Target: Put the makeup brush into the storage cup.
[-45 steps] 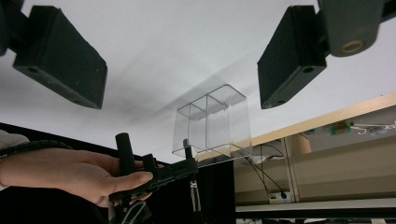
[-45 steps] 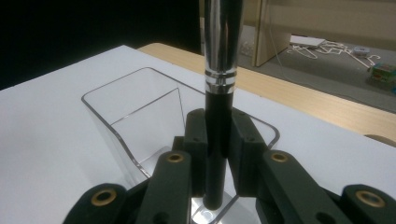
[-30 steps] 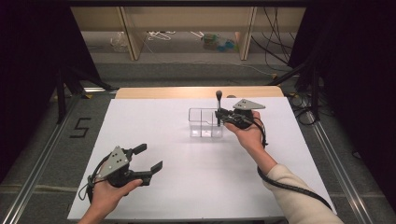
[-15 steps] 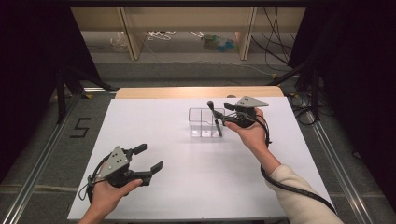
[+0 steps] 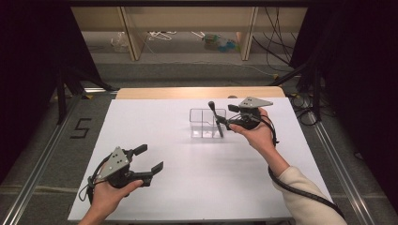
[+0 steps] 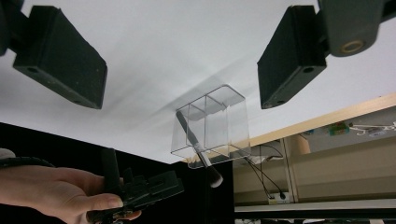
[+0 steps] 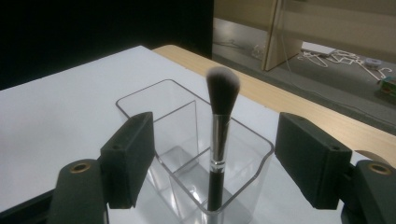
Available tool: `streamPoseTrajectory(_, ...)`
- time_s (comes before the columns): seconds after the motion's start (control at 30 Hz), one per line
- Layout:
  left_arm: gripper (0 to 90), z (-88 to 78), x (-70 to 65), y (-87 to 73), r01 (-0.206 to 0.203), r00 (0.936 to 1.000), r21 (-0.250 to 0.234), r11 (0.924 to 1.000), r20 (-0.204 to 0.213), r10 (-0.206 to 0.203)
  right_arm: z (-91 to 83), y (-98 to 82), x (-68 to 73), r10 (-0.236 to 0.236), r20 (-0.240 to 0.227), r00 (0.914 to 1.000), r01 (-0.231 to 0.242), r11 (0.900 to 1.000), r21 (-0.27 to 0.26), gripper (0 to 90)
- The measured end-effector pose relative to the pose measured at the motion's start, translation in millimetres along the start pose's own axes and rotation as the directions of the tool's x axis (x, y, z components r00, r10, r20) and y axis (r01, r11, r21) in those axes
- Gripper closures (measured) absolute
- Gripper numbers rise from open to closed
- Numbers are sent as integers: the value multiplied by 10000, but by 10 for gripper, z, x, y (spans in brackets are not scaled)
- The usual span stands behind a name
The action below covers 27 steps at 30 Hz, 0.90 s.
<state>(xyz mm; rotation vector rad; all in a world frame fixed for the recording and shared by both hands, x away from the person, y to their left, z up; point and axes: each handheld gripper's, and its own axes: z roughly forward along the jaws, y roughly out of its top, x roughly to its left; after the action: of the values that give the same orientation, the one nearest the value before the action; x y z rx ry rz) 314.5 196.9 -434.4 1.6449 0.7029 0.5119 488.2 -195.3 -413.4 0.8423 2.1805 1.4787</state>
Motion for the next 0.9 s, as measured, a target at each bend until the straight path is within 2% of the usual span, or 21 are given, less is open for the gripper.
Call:
streamPoseTrajectory(0.07,156,1,0,0,5,10000,-6,10000,4,-5,-17,4,22,155,-109,9998,-154,9997,165,290)
streamPoseTrajectory(0.13,156,1,2,1,-3,10000,-10,10000,2,3,-33,8,28,-2,-118,9999,3,9999,107,280)
streamPoseTrajectory(0.3,156,5,2,2,13,10000,-22,10000,13,-13,-82,12,56,97,-264,9996,-94,9999,138,252)
streamPoseTrajectory(0.33,156,6,2,2,11,10000,-20,10000,14,-11,-100,7,63,21,-146,9999,-19,9999,130,246)
streamPoseTrajectory(0.37,156,7,1,2,41,10000,-21,10000,17,-41,-118,3,65,36,-268,9996,-31,9998,194,243)
streamPoseTrajectory(0.4,156,7,1,2,41,10000,-18,10000,16,-41,-129,-1,69,16,-193,9998,-13,9999,163,240)
streamPoseTrajectory(0.87,156,14,17,9,-18,10000,-10,10000,-15,18,-454,-154,58,192,-212,9996,-189,9997,132,207)
streamPoseTrajectory(0.9,156,15,19,8,-23,10000,-9,10000,-17,23,-467,-171,66,262,-337,9991,-261,9996,46,205)
